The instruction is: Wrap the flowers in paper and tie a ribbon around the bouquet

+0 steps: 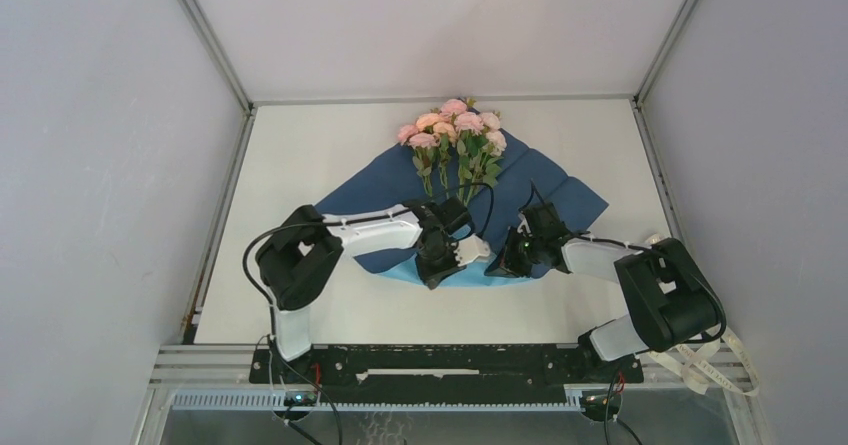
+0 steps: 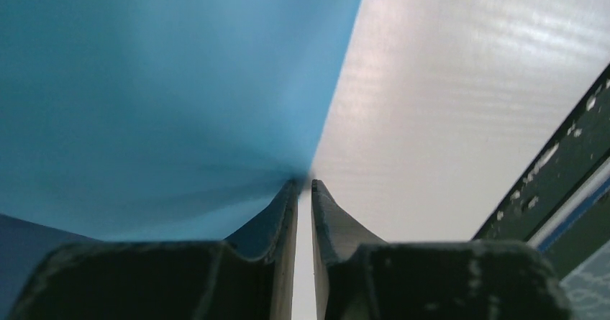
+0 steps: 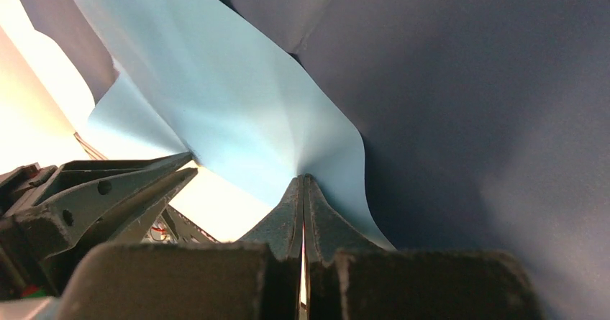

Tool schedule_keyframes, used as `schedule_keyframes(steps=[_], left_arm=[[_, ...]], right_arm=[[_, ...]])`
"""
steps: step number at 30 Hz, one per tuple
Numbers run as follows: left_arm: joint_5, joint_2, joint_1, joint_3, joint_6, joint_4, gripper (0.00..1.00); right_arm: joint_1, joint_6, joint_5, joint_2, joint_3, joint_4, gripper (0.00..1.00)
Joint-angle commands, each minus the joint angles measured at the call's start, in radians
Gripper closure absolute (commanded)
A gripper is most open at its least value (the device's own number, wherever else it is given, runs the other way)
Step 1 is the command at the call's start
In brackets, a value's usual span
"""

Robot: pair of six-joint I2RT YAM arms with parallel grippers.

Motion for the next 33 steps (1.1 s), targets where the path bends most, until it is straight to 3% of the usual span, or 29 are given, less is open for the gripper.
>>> schedule_keyframes(steps=[1,6,15,20,23,29,33], left_arm=[[-0.052,-0.023,0.033,-0.103,0.071,-0.15,0.83],[-0.107,-0.045,0.101,-0.154,0.101,-0.164,0.83],[-0.034,-0.073,0.269,-0.217,0.141,-0.234,0.83],[0.142,-0.189,0.192,-0.157,0.233,-0.367,0.82],[0.164,-0.213,0.116,-0.054,0.189,-0.31,0.81],[0.062,-0.038,0.097,0.155,0.003,-0.12,0.84],[0.032,0.049,0.096,0.199,-0.007,-0.102,0.84]], right_arm=[[-0.008,-0.034,0.042,-0.019,-0.012,-0.031,1.0],[-0.007,-0.035,0.046,-0.029,-0.018,-0.036,1.0],[-0.006,-0.041,0.064,-0.059,-0.024,-0.062,1.0],[0.004,-0.035,0.07,-0.054,-0.024,-0.056,1.0],[0.005,-0.029,0.065,-0.045,-0.024,-0.046,1.0],[0.006,-0.024,0.064,-0.034,-0.024,-0.032,1.0],[0.001,-0.032,0.062,-0.036,-0.024,-0.041,1.0]])
